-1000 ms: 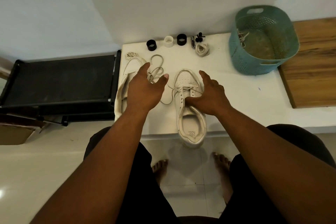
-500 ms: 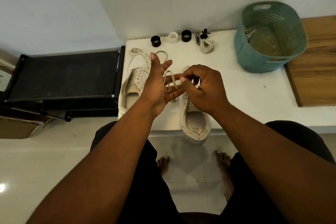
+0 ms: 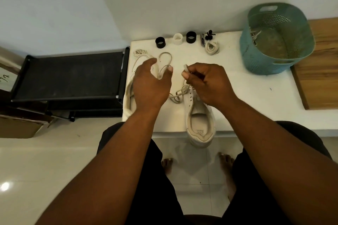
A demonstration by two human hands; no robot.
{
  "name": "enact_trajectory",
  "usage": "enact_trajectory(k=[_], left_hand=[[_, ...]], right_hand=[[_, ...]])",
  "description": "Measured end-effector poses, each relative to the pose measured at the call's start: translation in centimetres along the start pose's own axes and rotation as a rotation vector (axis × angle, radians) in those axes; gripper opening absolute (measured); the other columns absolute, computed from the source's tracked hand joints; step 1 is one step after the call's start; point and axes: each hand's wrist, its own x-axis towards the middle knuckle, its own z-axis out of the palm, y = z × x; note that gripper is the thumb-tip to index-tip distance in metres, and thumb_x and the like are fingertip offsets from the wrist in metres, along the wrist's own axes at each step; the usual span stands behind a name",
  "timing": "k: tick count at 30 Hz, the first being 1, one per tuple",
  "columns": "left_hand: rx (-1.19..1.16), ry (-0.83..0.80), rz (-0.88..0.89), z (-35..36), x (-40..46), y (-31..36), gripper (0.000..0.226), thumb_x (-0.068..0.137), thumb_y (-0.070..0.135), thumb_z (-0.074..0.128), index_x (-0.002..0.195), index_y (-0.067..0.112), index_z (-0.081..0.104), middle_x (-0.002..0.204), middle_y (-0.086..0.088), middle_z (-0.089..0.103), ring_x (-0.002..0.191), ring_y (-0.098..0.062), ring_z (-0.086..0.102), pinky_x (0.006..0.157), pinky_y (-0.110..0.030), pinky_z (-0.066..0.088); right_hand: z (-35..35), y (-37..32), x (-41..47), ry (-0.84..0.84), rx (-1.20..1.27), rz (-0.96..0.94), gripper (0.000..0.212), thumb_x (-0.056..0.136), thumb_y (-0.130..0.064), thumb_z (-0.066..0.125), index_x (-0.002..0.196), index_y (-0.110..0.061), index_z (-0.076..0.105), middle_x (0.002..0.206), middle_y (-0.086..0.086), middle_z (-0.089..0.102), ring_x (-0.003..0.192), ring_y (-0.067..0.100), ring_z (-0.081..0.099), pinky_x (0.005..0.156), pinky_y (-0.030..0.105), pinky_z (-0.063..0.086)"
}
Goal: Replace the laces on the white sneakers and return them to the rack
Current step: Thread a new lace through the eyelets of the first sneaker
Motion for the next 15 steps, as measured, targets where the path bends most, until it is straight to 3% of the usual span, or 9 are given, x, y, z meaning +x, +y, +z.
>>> enact_trajectory(k=[2,5,8,11,13,15], left_hand=[[-0.158,0.049,0.200,0.1,0.3,0.0,0.040,0.099,0.041,0.062,0.134,0.021,0.062,0.133,0.011,0.060,0.127,-0.007,0.054,0.108,-0.039,0.047],[-0.408,-0.322,0.381,1.1,-0.4,0.5,0.037,0.104,0.031,0.049,0.135,0.015,0.062,0.133,0.003,0.064,0.125,-0.012,0.059,0.107,-0.038,0.049],[-0.337,-0.498,0.365,1.9,-0.7,0.4,0.038,0.103,0.042,0.050,0.125,0.018,0.070,0.112,0.008,0.072,0.101,-0.005,0.069,0.087,-0.025,0.054],[-0.262,-0.475,0.327,1.9,0.0,-0.6,0.022,0.098,0.047,0.059,0.100,0.032,0.076,0.083,0.006,0.075,0.078,-0.014,0.071,0.074,-0.039,0.058],[-0.252,-0.488,0.315,1.8,0.2,-0.7,0.012,0.095,0.039,0.069,0.094,0.031,0.078,0.077,0.003,0.075,0.072,-0.020,0.071,0.069,-0.037,0.057],[-0.225,-0.486,0.302,2.0,0.3,-0.5,0.011,0.094,0.032,0.073,0.095,0.023,0.080,0.076,0.007,0.075,0.069,-0.011,0.069,0.065,-0.029,0.055]], right_hand=[[-0.4,-0.4,-0.2,-0.146,-0.128,-0.025,0.023,0.099,-0.034,0.062,0.101,-0.018,0.079,0.087,-0.001,0.074,0.079,0.014,0.067,0.076,0.041,0.055],[-0.1,-1.3,-1.0,-0.358,-0.241,-0.159,0.019,0.097,-0.016,0.060,0.104,-0.014,0.078,0.100,0.005,0.075,0.088,0.019,0.066,0.078,0.033,0.053],[-1.4,-1.3,-0.6,-0.244,-0.144,-0.066,0.011,0.093,-0.012,0.069,0.097,-0.015,0.079,0.088,-0.001,0.076,0.080,0.016,0.071,0.069,0.023,0.052],[-2.5,0.0,-0.4,-0.064,0.033,0.071,0.009,0.083,-0.017,0.082,0.085,-0.018,0.074,0.075,-0.007,0.075,0.069,0.010,0.072,0.068,0.037,0.061],[-2.5,0.5,-0.5,-0.025,0.096,0.118,0.015,0.080,-0.016,0.086,0.079,-0.019,0.071,0.070,-0.002,0.074,0.066,0.017,0.073,0.066,0.044,0.061],[-2.3,0.9,-0.7,-0.035,0.129,0.149,0.014,0.081,-0.014,0.085,0.082,-0.014,0.071,0.073,0.000,0.074,0.067,0.022,0.072,0.067,0.044,0.062]])
